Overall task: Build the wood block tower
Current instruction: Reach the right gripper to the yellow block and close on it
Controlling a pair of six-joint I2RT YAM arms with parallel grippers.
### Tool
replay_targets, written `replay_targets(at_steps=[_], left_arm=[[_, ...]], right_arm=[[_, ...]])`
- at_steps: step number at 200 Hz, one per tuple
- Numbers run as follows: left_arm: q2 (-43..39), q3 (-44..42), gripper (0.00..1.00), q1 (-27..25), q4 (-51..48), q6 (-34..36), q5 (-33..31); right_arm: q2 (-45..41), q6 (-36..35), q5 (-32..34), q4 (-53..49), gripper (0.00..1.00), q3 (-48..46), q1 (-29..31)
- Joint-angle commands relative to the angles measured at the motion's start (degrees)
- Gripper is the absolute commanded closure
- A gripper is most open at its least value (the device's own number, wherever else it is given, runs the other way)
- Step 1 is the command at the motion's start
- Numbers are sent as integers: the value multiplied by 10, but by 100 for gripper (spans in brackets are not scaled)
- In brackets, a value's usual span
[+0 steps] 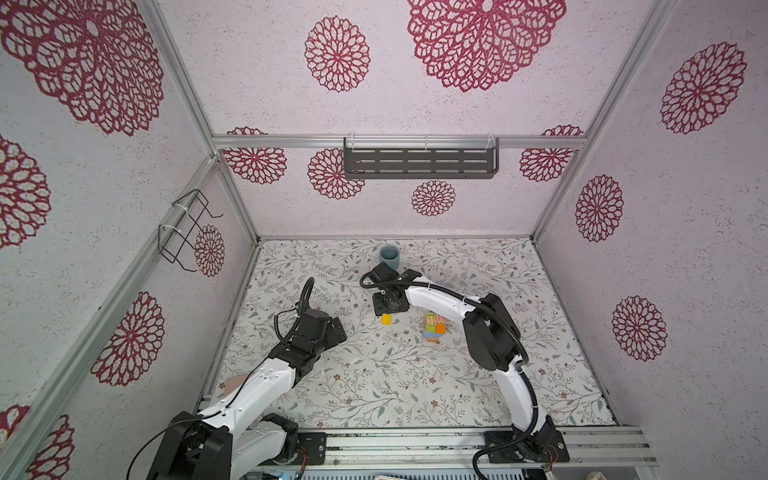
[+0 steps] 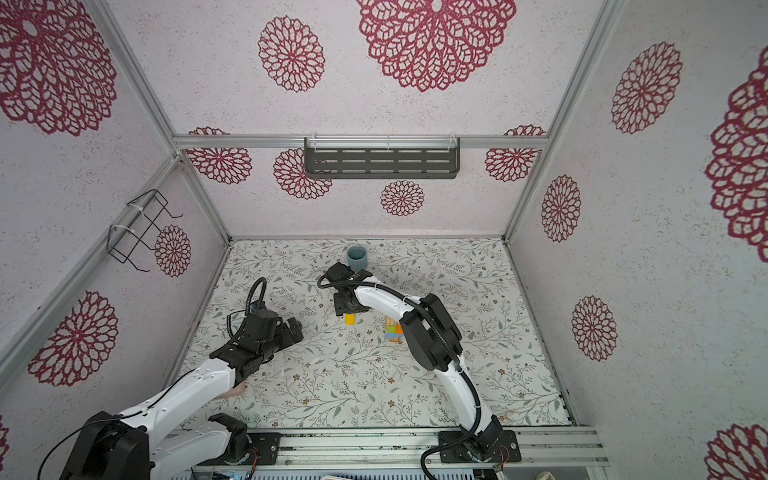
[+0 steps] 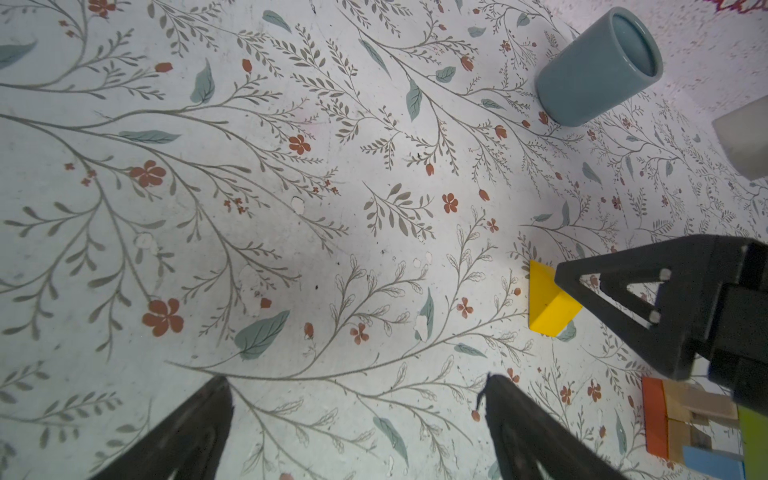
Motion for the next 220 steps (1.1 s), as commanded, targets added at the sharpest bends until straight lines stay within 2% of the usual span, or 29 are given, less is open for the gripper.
replay_targets(at_steps=[1, 53, 79, 139, 183, 220], left_arm=[[1, -7, 3, 5, 18, 2, -8], [-4, -10, 3, 5, 18, 3, -12], [-3, -11, 3, 6, 17, 3, -13], [-6, -13, 3, 7, 16, 3, -13], [-8, -14, 3, 7, 15, 3, -10], [-23, -13, 3, 7, 13, 5, 3]], right_arm=[[3, 11, 6, -22, 42, 17, 4], [11, 8, 0, -23, 48, 16, 5], [14, 9, -9, -19, 57, 16, 5], [18, 9, -17, -22, 58, 16, 6], [4, 7, -20, -31, 73, 17, 7], [-25, -1, -22, -39, 75, 17, 7]])
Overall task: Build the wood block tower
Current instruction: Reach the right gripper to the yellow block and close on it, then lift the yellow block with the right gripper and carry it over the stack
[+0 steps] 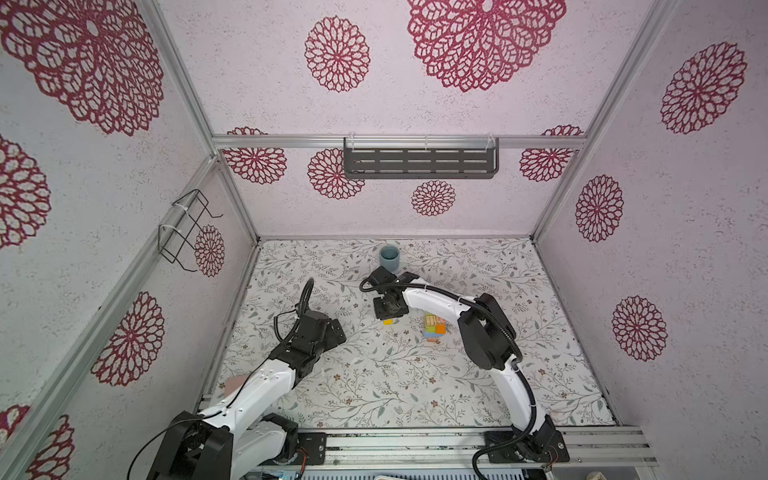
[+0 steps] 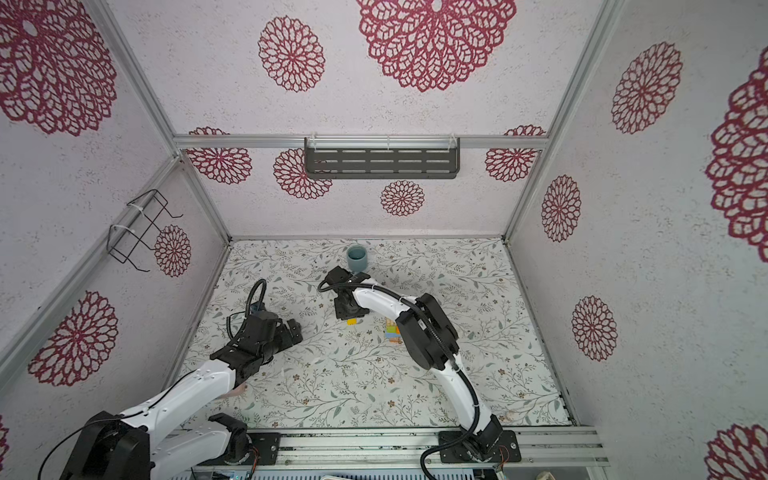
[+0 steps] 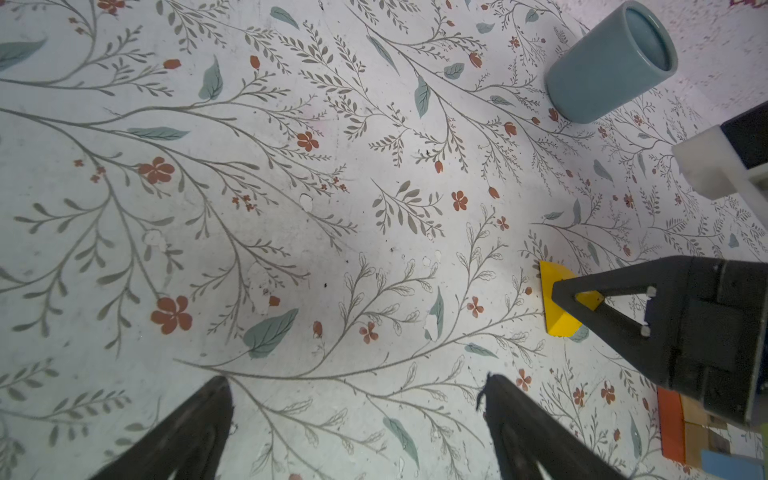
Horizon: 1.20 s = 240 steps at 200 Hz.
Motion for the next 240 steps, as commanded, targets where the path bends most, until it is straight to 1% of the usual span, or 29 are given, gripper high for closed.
replay_targets(at_steps=[1, 32, 53, 75, 103, 138, 177, 213, 231, 240], left_arm=[[-18, -3, 3, 5, 8, 3, 7], [-21, 8, 3, 5, -5, 1, 22], [-22, 22, 3, 2, -24, -3, 15], [-34, 28, 3, -11, -20, -9, 15], [-31, 50, 3, -33, -21, -16, 13], [10, 91, 3, -77, -18, -24, -5], [96, 160, 3, -129, -10, -19, -22], [151, 204, 3, -144, -2, -12, -20], [168, 218, 3, -146, 1, -8, -17], [173, 224, 3, -146, 0, -3, -17]], right_arm=[[-43, -2, -4, -25, 75, 15, 3], [-75, -13, 0, -39, 75, 18, 3], [-102, -22, 15, -57, 76, 20, 2], [-136, -32, 29, -73, 76, 13, -1], [-188, -38, 28, -76, 75, -24, -8], [-262, -52, 28, -91, 76, -80, -25], [-341, -67, 21, -103, 76, -153, -54], [-392, -77, 6, -99, 76, -217, -83], [-399, -111, -2, -100, 76, -228, -88], [-397, -128, 8, -110, 76, -225, -88]])
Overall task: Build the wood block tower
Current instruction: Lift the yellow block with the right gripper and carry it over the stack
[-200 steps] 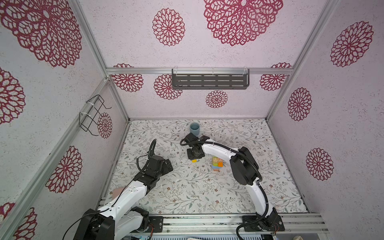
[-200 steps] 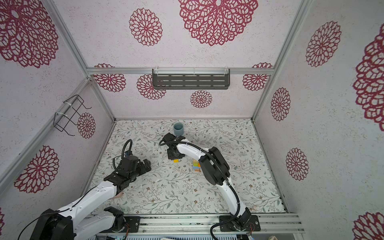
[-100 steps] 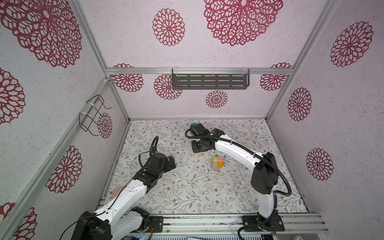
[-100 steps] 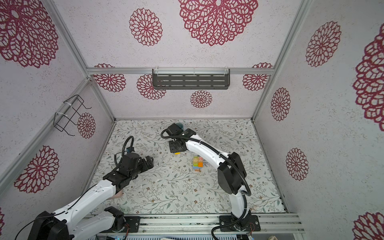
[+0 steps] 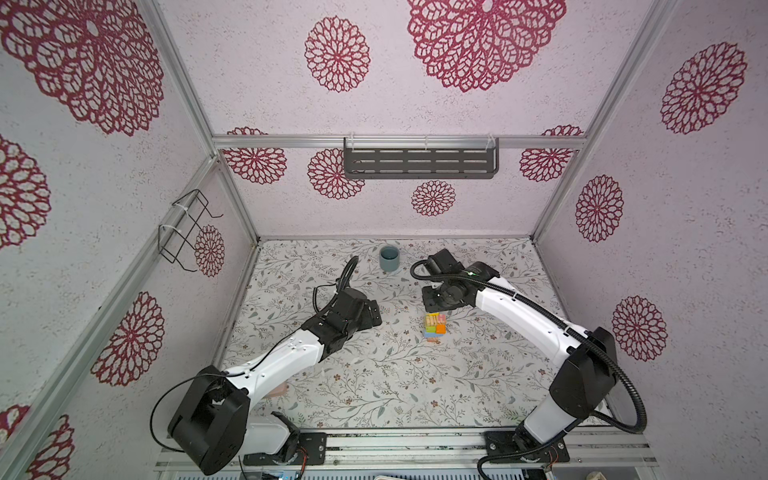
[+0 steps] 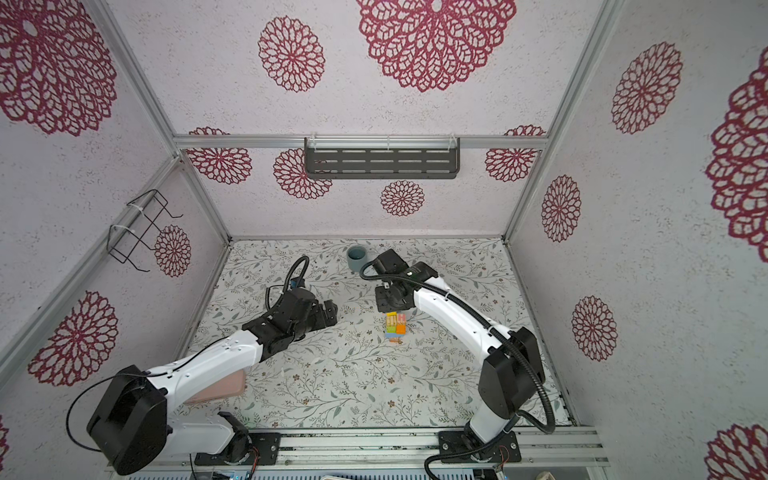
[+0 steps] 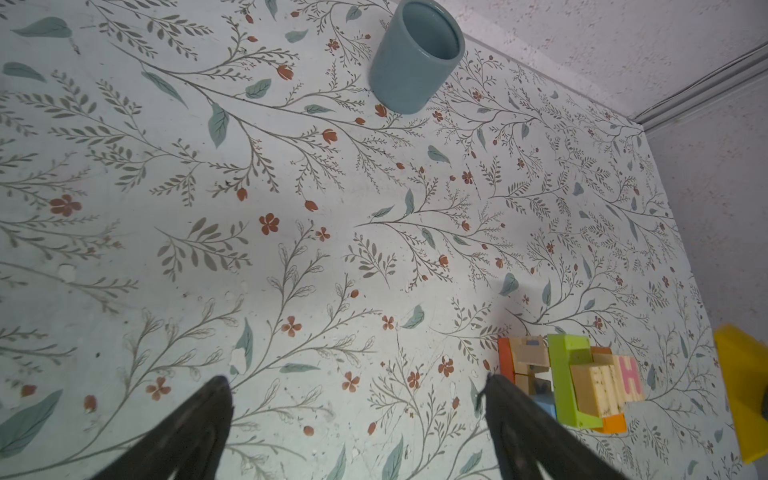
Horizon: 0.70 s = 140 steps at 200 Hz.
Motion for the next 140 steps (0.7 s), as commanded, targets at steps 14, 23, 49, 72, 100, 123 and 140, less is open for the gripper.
replay_targets(at_steps=[14, 23, 49, 72, 100, 123, 140], left_arm=[[21, 26, 3, -4, 14, 12, -9], [24, 28, 3, -3, 14, 15, -9], [30, 28, 3, -3, 14, 16, -5], [28, 24, 3, -3, 11, 19, -7], [21, 16, 3, -2, 13, 19, -10], [21, 12, 3, -2, 13, 20, -9], [21, 11, 3, -2, 13, 20, -8]], right_arm=[[-18, -74, 16, -27, 76, 5, -4], [-17, -85, 13, -26, 76, 3, -7], [-5, -99, -13, -29, 76, 5, -12], [4, -126, -18, -39, 77, 7, -11], [-23, -178, -19, 2, 74, -35, -11], [-42, -203, -28, 40, 74, -64, -11], [-44, -234, -33, 57, 79, -77, -11]])
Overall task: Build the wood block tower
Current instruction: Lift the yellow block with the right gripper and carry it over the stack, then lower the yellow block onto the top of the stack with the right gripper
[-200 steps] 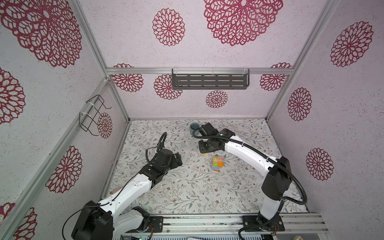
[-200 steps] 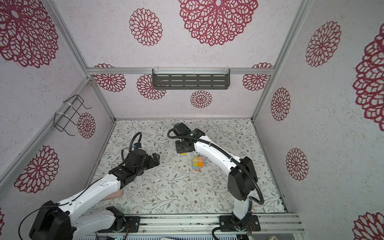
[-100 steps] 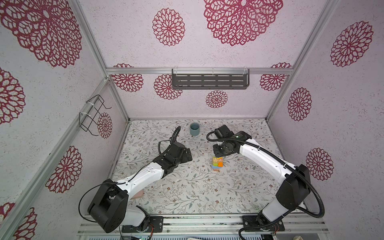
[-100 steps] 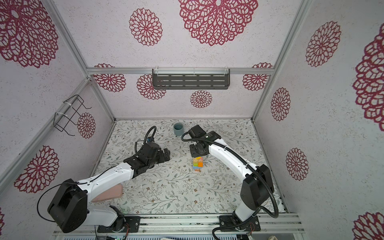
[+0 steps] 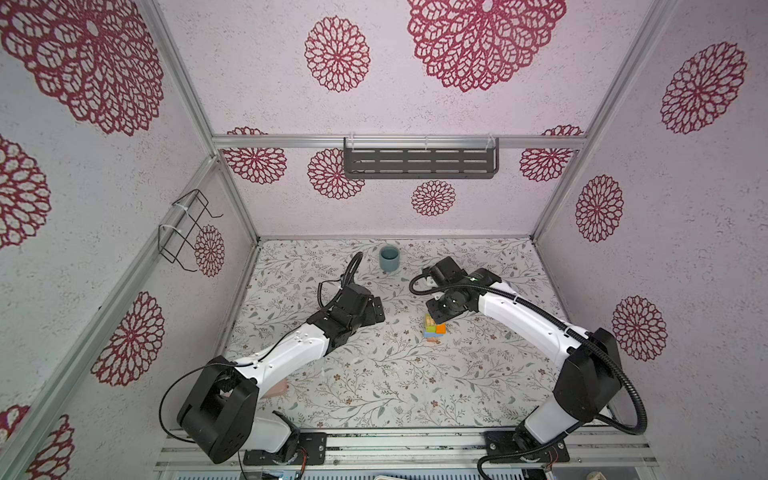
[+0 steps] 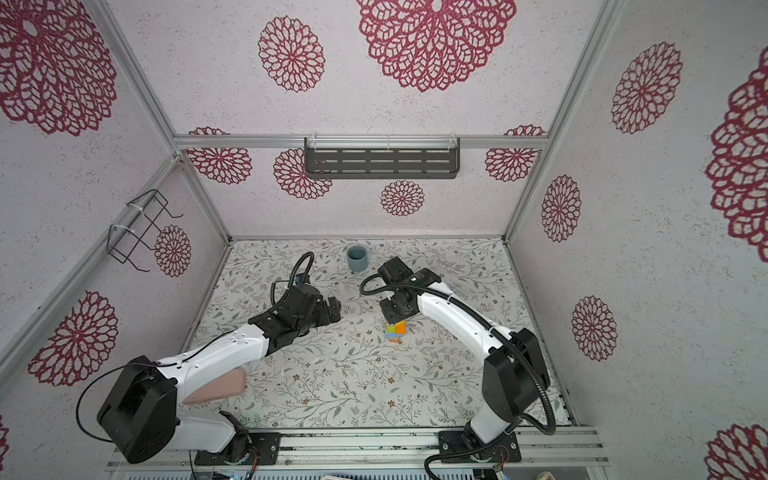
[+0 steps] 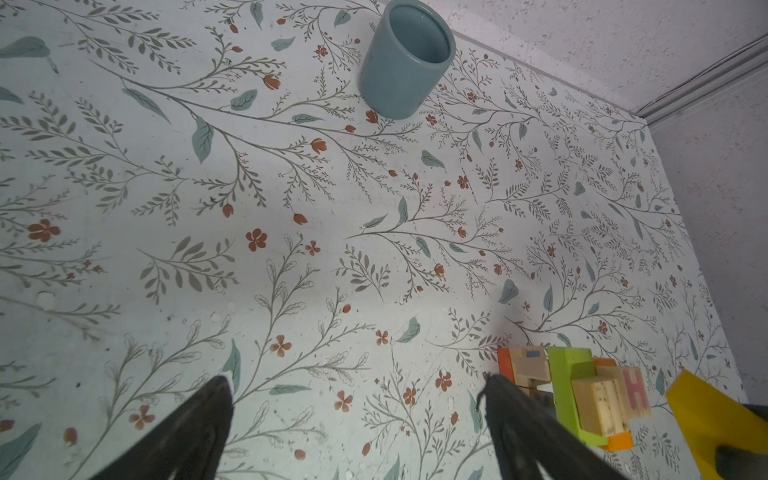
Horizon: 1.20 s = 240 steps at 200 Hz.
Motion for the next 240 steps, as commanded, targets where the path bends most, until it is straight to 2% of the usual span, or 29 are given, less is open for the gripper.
replay_targets(at_steps=[1, 13, 27, 49, 82, 184, 240], left_arm=[[-4, -6, 3, -2, 7, 4, -8], [-3, -7, 3, -2, 7, 4, -6], [-4, -7, 3, -2, 6, 4, -5], [-4, -7, 3, -2, 3, 4, -6], [0, -5, 3, -2, 4, 4, -3], [-7, 12, 3, -3, -29, 13, -4], [-19, 14, 3, -2, -42, 13, -8]], right_arm=[[-32, -63, -12, 36, 79, -9, -2], [-31, -88, -21, 42, 84, -14, -2], [-34, -111, -23, 49, 84, -19, -2], [-40, -138, -17, 52, 79, -21, -4], [-41, -166, -15, 40, 77, -17, -11], [-29, -227, -48, 52, 76, -22, -22], [-20, -229, -64, 60, 75, -31, -33]])
